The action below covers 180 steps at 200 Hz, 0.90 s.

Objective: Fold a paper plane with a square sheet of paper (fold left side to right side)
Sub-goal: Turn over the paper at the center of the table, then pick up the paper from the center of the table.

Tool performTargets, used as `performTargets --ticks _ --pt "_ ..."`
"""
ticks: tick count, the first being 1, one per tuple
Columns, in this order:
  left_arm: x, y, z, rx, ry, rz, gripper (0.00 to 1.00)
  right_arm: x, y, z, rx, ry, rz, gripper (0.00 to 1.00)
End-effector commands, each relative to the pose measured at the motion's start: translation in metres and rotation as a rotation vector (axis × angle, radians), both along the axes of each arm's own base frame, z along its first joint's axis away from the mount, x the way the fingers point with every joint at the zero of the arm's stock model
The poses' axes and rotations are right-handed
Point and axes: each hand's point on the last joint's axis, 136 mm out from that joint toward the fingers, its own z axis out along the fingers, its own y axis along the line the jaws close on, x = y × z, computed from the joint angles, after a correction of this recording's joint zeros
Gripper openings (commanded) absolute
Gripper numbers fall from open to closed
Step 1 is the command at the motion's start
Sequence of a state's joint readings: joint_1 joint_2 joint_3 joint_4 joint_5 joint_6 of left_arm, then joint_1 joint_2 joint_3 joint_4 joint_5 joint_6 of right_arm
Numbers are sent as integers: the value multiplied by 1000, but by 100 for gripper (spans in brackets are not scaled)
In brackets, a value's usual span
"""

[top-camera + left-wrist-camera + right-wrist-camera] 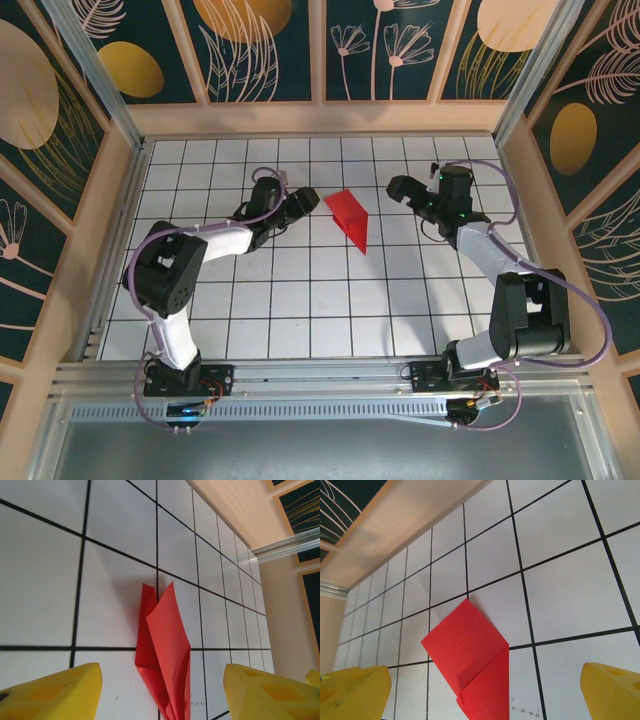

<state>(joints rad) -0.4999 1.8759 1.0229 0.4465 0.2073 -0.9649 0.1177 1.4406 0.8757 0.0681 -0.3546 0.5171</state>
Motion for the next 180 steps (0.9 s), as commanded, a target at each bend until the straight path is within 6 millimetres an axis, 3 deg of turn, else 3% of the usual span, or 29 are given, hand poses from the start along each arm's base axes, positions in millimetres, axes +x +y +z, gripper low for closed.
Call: performTargets --ticks 1,55,180 --pt "13 -19 10 -80 -13 -24 65 -3 8 27 90 -75 59 97" --pt "24 -38 -19 -94 48 -53 64 -4 -2 26 76 -77 44 97" --pt "34 -74 -52 -102 105 -100 54 -8 -10 26 66 -73 39 96"
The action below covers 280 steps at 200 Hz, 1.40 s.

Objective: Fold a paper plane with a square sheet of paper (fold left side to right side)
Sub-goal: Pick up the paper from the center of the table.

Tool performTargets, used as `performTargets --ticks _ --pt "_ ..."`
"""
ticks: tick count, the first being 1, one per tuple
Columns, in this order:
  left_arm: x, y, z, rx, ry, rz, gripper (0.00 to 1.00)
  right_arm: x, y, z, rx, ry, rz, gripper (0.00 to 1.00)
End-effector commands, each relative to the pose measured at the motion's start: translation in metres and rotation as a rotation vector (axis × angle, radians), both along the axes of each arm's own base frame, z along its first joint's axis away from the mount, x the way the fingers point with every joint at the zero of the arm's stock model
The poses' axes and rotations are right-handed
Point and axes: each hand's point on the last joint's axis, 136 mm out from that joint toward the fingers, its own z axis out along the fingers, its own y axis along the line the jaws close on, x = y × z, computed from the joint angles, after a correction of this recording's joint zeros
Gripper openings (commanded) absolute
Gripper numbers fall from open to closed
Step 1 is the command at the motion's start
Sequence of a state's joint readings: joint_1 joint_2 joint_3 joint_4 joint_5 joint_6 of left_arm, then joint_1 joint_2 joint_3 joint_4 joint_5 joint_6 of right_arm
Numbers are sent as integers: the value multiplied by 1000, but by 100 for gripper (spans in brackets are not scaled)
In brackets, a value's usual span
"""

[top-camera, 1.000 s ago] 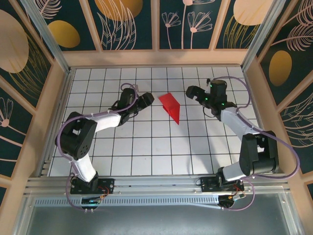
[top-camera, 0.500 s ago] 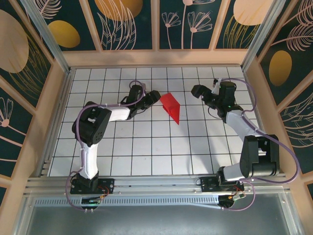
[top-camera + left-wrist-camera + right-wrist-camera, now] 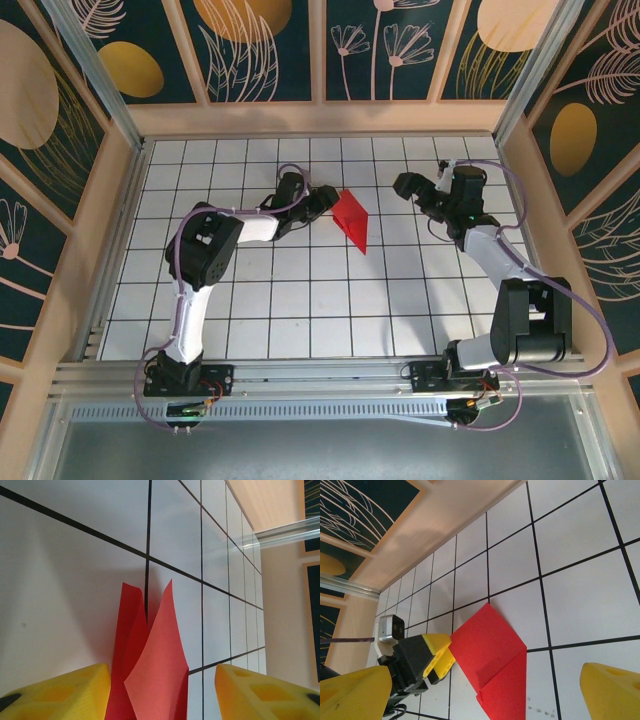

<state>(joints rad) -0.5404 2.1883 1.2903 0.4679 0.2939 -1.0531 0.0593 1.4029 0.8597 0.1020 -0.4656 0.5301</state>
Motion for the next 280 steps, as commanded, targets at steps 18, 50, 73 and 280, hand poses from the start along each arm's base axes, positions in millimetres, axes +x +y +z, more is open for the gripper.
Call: performTargets --ticks 18,50,73,280 --pt "1 -16 -4 -28 6 -33 47 -5 -2 8 -6 -33 12 96" --pt "0 -9 2 38 -31 -38 19 -6 4 12 8 -52 58 95" --pt "-5 -4 21 71 -104 -66 0 -9 12 15 36 -65 131 93" --pt "-145 62 127 -61 -568 -423 0 -71 182 -49 167 -74 941 85"
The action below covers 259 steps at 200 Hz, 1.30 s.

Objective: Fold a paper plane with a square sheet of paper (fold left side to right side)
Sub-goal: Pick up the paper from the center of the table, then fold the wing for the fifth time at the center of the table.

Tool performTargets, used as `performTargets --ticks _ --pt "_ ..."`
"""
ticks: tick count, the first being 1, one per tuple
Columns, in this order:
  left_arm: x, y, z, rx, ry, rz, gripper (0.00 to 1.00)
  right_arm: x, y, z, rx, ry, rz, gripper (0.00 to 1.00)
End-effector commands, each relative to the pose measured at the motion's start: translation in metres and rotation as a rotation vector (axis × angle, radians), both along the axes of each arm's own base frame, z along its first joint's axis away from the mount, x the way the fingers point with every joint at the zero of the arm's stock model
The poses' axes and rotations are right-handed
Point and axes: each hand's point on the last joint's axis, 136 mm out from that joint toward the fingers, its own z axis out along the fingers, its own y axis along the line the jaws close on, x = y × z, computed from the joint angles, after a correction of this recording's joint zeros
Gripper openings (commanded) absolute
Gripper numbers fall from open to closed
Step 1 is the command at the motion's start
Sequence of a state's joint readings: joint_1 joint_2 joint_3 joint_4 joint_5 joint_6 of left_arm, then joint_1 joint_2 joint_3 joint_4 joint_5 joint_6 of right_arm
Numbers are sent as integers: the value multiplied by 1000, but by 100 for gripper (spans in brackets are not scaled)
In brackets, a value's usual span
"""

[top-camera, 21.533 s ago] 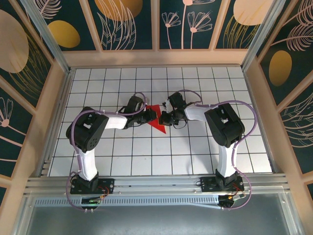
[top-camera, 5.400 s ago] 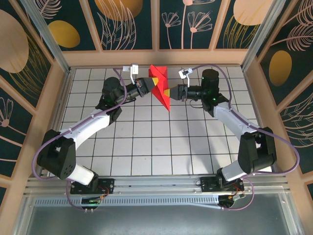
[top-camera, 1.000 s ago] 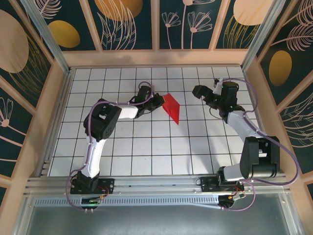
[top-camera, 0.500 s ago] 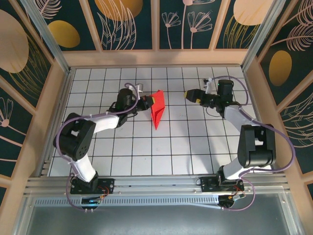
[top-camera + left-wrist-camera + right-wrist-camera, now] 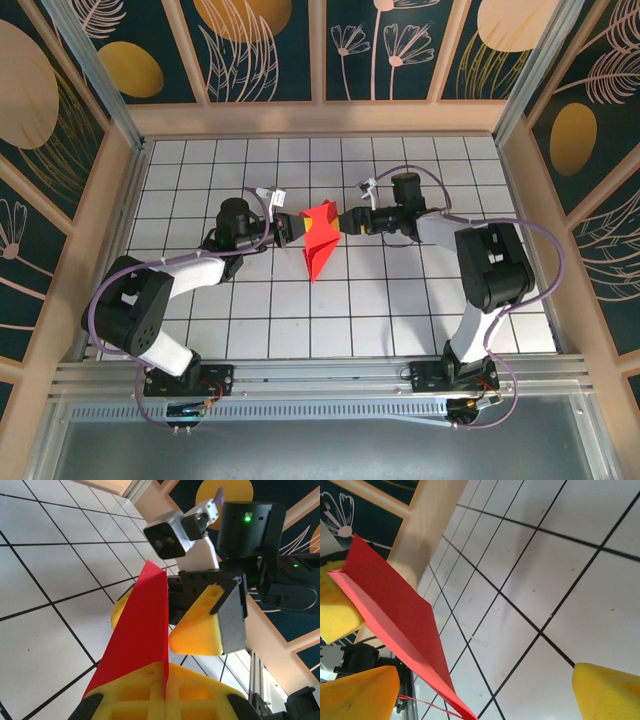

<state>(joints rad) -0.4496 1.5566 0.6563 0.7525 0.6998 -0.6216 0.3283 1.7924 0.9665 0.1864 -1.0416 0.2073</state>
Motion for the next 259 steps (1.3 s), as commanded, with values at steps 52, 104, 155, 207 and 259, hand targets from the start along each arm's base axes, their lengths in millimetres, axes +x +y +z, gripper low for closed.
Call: performTargets --ticks 52,104,155,207,259 --pt "12 0 -7 -23 19 31 0 -16 17 14 70 -31 127 69" --pt "22 4 -24 14 58 77 0 -16 16 15 45 -31 132 55" --pt "22 5 -38 51 82 82 0 -9 14 11 -6 -35 105 44" --pt "19 3 -52 57 112 58 0 -1 15 5 -26 -20 83 33" --pt "18 4 -68 75 143 58 3 8 17 -4 -50 5 61 14"
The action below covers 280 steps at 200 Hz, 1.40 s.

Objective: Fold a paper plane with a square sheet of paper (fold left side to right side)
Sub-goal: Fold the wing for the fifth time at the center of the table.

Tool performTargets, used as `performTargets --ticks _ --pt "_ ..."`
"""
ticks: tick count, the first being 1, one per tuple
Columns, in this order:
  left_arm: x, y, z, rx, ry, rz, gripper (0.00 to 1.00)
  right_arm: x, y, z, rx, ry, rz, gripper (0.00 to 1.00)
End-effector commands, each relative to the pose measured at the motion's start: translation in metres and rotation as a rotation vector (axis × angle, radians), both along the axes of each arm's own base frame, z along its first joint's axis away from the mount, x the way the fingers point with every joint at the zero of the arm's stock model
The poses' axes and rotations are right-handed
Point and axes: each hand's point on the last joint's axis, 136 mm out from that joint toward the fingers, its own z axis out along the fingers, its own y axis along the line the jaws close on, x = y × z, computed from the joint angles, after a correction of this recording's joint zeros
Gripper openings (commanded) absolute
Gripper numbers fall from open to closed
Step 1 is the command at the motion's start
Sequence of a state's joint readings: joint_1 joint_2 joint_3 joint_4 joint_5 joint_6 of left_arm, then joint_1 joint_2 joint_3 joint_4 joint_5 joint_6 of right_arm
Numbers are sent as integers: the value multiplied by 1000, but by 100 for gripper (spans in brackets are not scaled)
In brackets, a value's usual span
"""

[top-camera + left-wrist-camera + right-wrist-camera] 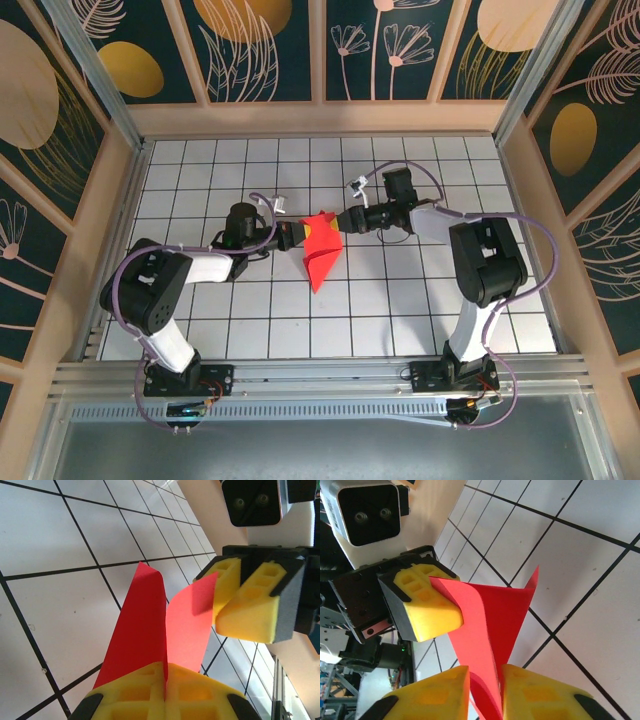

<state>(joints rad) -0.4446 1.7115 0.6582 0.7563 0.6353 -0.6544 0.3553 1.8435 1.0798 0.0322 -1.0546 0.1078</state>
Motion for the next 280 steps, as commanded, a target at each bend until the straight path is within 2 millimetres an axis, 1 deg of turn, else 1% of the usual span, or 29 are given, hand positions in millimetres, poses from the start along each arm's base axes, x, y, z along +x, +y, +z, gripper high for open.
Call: performTargets --ticks 1,7,18,27,28,30,36,43,62,76,93,108,125,152,186,219,226,228,233,242,245,250,280 --pt "2 -1 -6 6 -12 -17 4 7 4 -5 -24 9 -11 13" --pt "2 0 -6 11 -13 -10 11 8 4 -8 -30 16 -17 10" --pt "4 3 -5 23 -21 9 21 11 3 -12 -52 31 -37 4" --pt "7 8 -11 52 -19 41 36 14 2 -18 -71 49 -50 0" --pt "7 9 -5 48 -33 45 38 14 2 -19 -73 50 -52 0" --pt "8 10 -1 49 -43 52 40 15 2 -19 -76 52 -54 0" --pt "10 15 0 71 -54 80 47 16 1 -23 -88 68 -65 0" --pt "13 21 0 104 -56 119 52 18 0 -27 -103 87 -78 0" --pt "18 38 8 185 -90 202 57 22 -3 -38 -148 151 -126 0" --pt "20 51 16 246 -120 256 57 26 -6 -44 -181 204 -166 0" --pt "13 54 26 331 -166 265 55 28 -10 -49 -217 284 -218 0" --pt "0 43 29 417 -200 227 52 29 -13 -51 -227 349 -261 0" --pt "-18 21 29 470 -218 164 48 30 -16 -51 -216 412 -296 0" --pt "-43 -7 16 557 -227 101 46 31 -19 -52 -208 477 -326 0" --pt "-61 -35 -3 691 -240 55 48 37 -22 -50 -201 508 -346 0" --pt "-63 -55 -19 819 -262 32 52 40 -25 -50 -207 514 -360 0" --pt "-66 -54 -30 858 -258 18 53 40 -25 -50 -208 518 -361 0" --pt "-63 -59 -25 852 -267 22 53 41 -25 -50 -208 517 -362 0" --pt "-62 -61 -26 868 -270 22 54 41 -25 -50 -209 519 -363 0" --pt "-61 -64 -26 894 -277 24 54 41 -25 -51 -210 521 -364 0" --pt "-61 -64 -36 921 -267 15 54 41 -26 -51 -210 521 -365 0" --pt "-62 -65 -40 940 -267 10 54 41 -26 -52 -212 523 -366 0" --pt "-61 -65 -53 1026 -271 21 55 42 -25 -54 -216 526 -369 0"
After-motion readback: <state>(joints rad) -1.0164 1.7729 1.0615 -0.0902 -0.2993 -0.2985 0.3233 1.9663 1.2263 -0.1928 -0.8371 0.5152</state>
